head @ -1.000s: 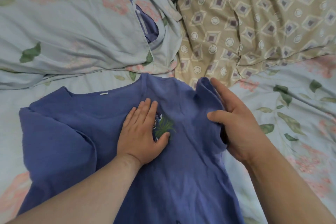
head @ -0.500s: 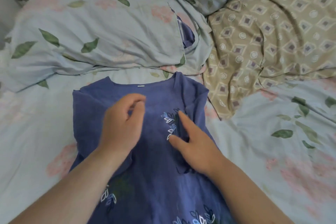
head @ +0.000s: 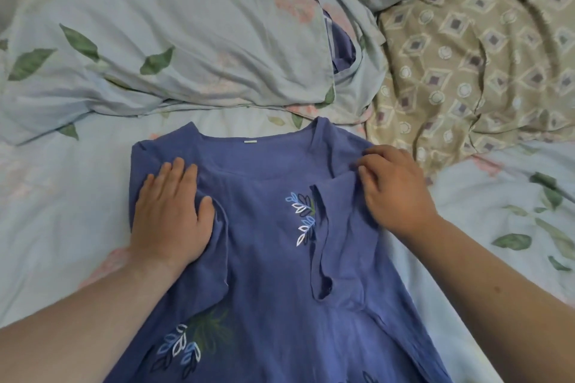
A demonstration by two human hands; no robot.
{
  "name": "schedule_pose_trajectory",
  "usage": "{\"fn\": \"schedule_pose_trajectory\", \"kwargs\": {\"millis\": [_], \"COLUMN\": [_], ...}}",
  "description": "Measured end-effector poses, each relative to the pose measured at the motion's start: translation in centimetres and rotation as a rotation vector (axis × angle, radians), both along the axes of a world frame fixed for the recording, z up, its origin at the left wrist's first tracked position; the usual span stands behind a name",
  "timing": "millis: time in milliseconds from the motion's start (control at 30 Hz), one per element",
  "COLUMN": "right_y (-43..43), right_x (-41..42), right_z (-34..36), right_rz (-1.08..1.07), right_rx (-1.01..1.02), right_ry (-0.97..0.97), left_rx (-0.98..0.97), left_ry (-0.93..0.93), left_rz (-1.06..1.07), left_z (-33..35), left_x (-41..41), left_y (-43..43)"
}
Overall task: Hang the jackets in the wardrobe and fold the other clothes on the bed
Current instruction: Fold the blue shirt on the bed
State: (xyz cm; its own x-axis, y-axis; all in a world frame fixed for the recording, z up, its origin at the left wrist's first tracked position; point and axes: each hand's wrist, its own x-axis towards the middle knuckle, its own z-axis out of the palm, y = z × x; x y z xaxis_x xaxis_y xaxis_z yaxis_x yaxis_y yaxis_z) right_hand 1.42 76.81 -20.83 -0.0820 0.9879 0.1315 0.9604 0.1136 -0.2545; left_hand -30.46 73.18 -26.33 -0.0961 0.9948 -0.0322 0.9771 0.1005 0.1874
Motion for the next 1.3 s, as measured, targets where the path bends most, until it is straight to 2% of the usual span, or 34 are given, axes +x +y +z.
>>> {"fn": "schedule_pose_trajectory", "kwargs": {"millis": [67, 133, 233, 300, 333, 500, 567, 633, 733, 833, 900, 1000, 1100, 1200, 1300], "right_y": [-0.2, -0.8, -2.9, -3.9, -4.3, -6.5, -7.2, -7.7, -8.5, -8.8, -8.2, -7.2, -7.2, -7.7, -7.1], "right_x": [1.1, 1.7, 0.6, -0.5, -0.7, -1.8, -2.2, -2.4, -2.2, -2.3, -2.3, -0.5, 2.7, 4.4, 3.6], "right_z": [0.9, 1.3, 1.1, 1.1, 0.8, -0.1, -0.3, -0.5, -0.5, -0.6, -0.6, -0.2, 0.4, 0.1, 0.2], "right_rz": [-0.274, -0.555, -0.540, -0.471, -0.403, 0.051, 0.145, 0.086, -0.152, -0.209, -0.237, -0.440, -0.682, -0.683, -0.522], "right_rx": [0.073, -0.091, -0.439, -0.528, -0.530, -0.319, -0.280, -0.279, -0.283, -0.385, -0.421, -0.350, -0.230, -0.311, -0.168], "right_ry": [0.251, 0.412, 0.499, 0.652, 0.669, 0.349, 0.224, 0.231, 0.306, 0.128, 0.120, 0.253, 0.244, 0.180, 0.221], "left_rx": [-0.007, -0.014, 0.001, -0.001, -0.004, 0.004, 0.011, 0.014, 0.024, 0.025, 0.030, 0.028, 0.021, 0.012, 0.010], "left_ry": [0.007, 0.011, 0.008, 0.007, 0.008, 0.008, 0.015, 0.017, 0.012, 0.021, 0.026, 0.028, 0.029, 0.035, 0.039], "left_rz": [0.002, 0.009, 0.010, 0.008, 0.008, 0.009, 0.009, 0.008, 0.005, 0.006, 0.005, 0.004, 0.010, 0.008, 0.012], "left_z": [0.0, -0.2, -0.3, -0.4, -0.5, -0.4, -0.5, -0.6, -0.7, -0.8, -0.8, -0.9, -1.0, -1.0, -0.9], "left_x": [0.1, 0.3, 0.3, 0.3, 0.4, 0.4, 0.4, 0.3, 0.4, 0.3, 0.3, 0.3, 0.2, 0.2, 0.3], "left_y": [0.1, 0.2, 0.3, 0.4, 0.4, 0.3, 0.3, 0.3, 0.3, 0.3, 0.4, 0.5, 0.4, 0.4, 0.5]}}
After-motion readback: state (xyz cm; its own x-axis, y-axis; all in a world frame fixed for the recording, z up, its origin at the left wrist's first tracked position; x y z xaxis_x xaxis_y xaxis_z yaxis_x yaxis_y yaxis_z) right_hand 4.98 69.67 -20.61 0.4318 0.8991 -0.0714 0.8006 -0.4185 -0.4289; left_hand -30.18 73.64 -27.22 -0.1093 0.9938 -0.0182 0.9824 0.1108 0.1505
